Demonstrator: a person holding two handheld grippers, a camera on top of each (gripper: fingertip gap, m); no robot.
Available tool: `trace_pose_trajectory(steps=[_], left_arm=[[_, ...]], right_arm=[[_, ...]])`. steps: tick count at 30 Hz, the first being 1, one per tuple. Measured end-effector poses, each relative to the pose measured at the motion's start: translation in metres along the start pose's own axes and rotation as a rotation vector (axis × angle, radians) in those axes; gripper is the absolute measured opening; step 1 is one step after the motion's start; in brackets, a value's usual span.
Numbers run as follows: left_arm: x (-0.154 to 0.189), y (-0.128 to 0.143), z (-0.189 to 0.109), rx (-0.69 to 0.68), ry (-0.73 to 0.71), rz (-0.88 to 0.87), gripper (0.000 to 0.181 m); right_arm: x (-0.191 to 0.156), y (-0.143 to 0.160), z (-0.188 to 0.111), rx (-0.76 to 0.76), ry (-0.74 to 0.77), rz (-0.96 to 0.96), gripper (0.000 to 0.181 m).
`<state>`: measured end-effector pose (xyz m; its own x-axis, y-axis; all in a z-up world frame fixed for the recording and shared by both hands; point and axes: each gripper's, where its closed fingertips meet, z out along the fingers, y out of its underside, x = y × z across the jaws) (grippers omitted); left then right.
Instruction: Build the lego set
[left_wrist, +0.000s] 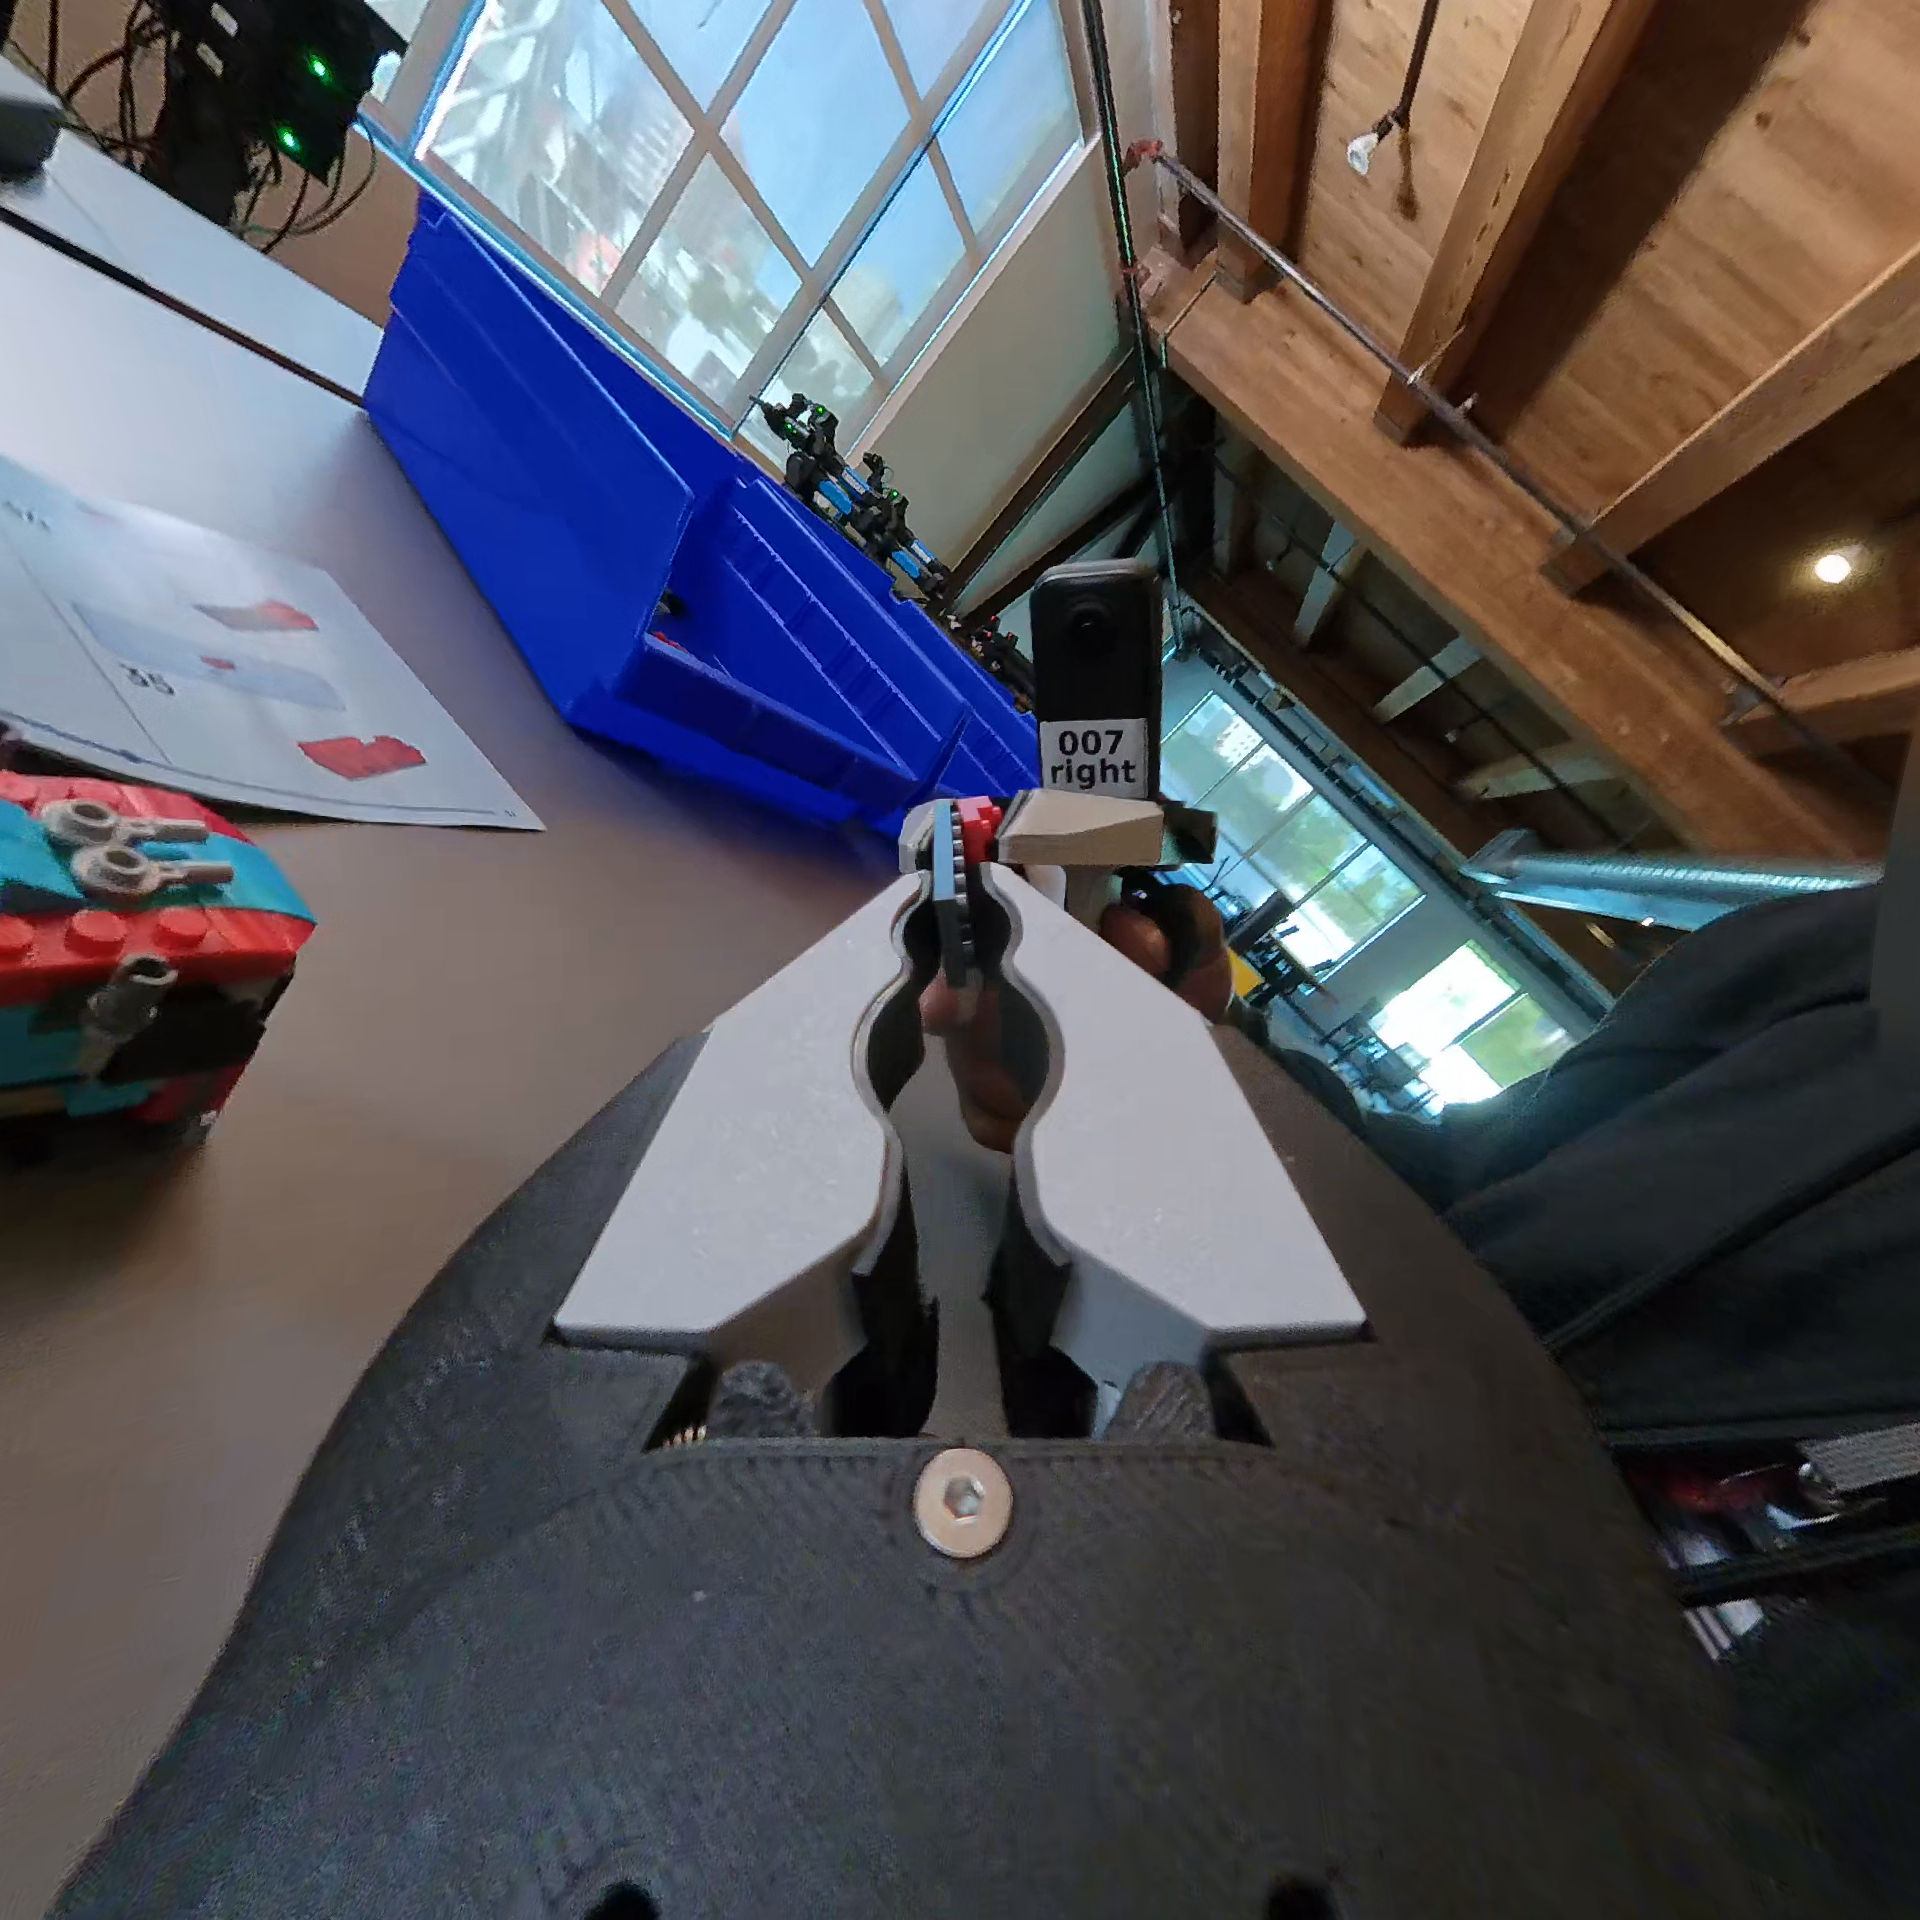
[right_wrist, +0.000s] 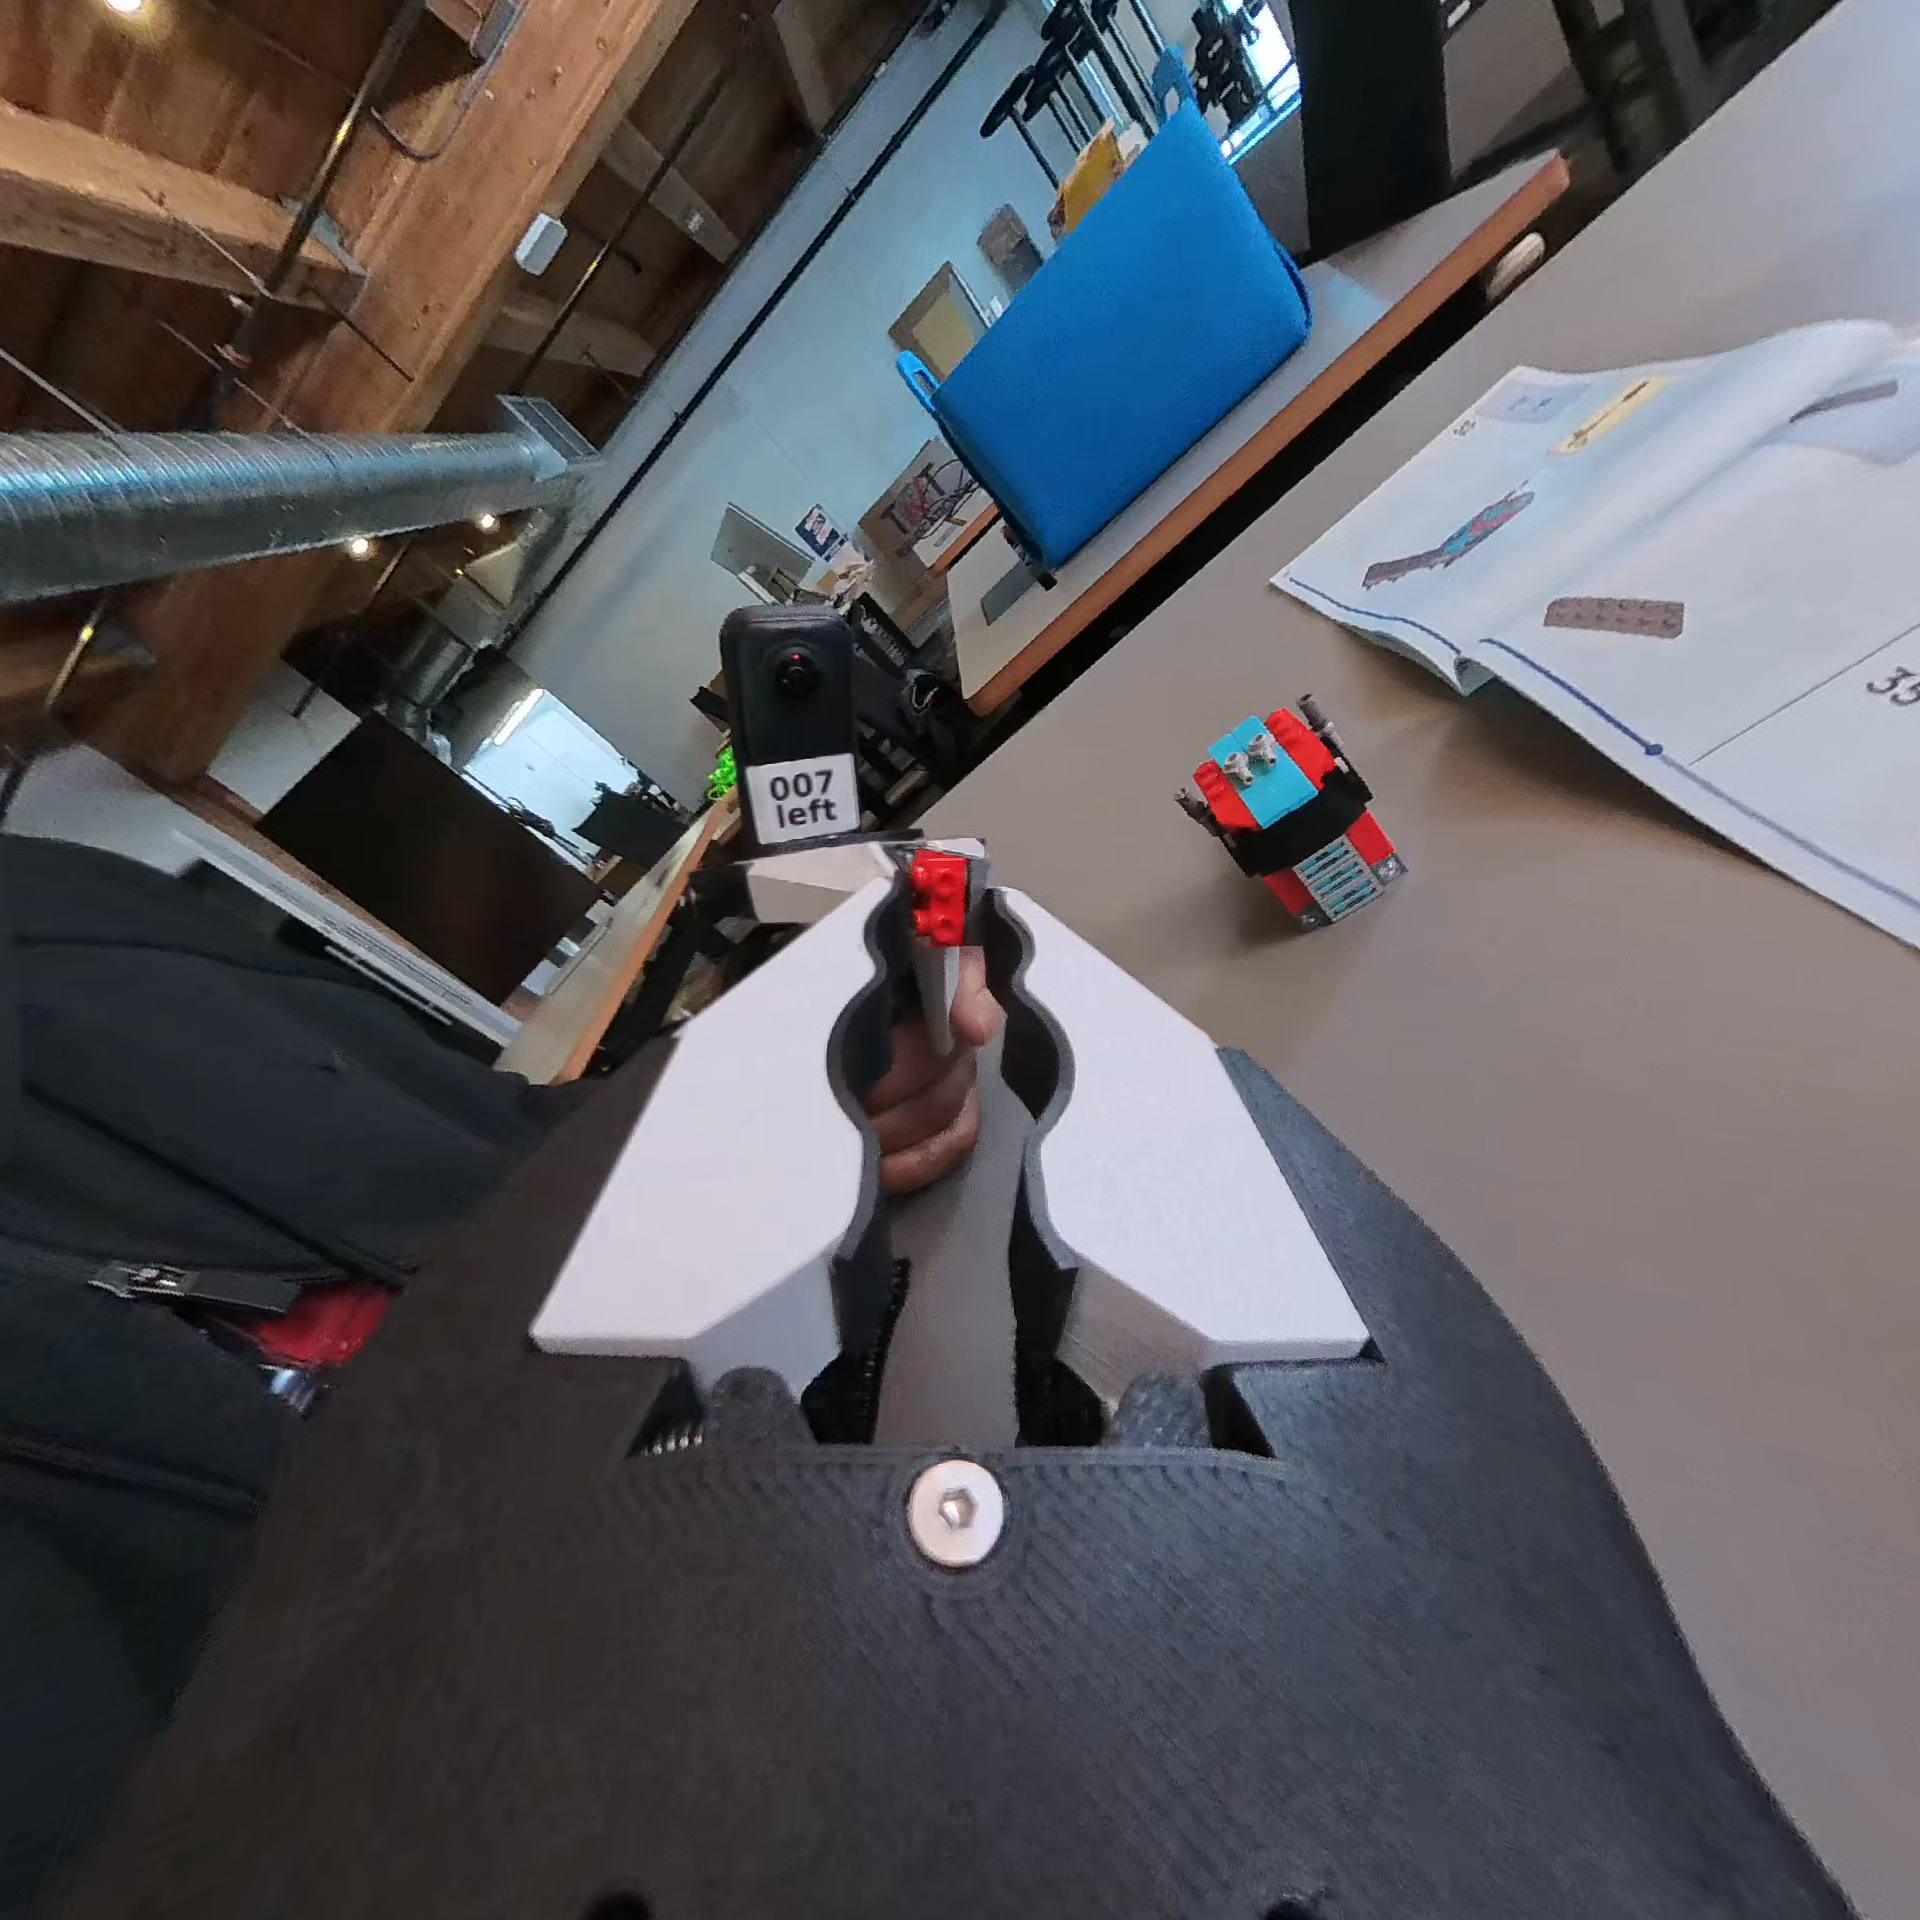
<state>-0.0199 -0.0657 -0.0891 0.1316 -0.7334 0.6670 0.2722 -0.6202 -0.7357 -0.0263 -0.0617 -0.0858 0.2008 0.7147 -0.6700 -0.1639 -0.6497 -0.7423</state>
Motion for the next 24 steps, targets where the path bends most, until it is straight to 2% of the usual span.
trace_pose_trajectory(steps=[12,19,24], left_arm=[[0.016,-0.005,-0.002,0.039,0.071,0.167,0.006],[0.022,0.004,-0.005,-0.041,0.110,0.255,0.006],[0.026,0.005,-0.005,-0.039,0.122,0.288,0.006]], right_arm=[[-0.018,-0.007,-0.003,0.091,-0.033,-0.095,0.012],[-0.024,0.004,-0.006,-0.033,-0.031,-0.205,0.013],[-0.028,0.005,-0.006,-0.061,-0.008,-0.291,0.013]])
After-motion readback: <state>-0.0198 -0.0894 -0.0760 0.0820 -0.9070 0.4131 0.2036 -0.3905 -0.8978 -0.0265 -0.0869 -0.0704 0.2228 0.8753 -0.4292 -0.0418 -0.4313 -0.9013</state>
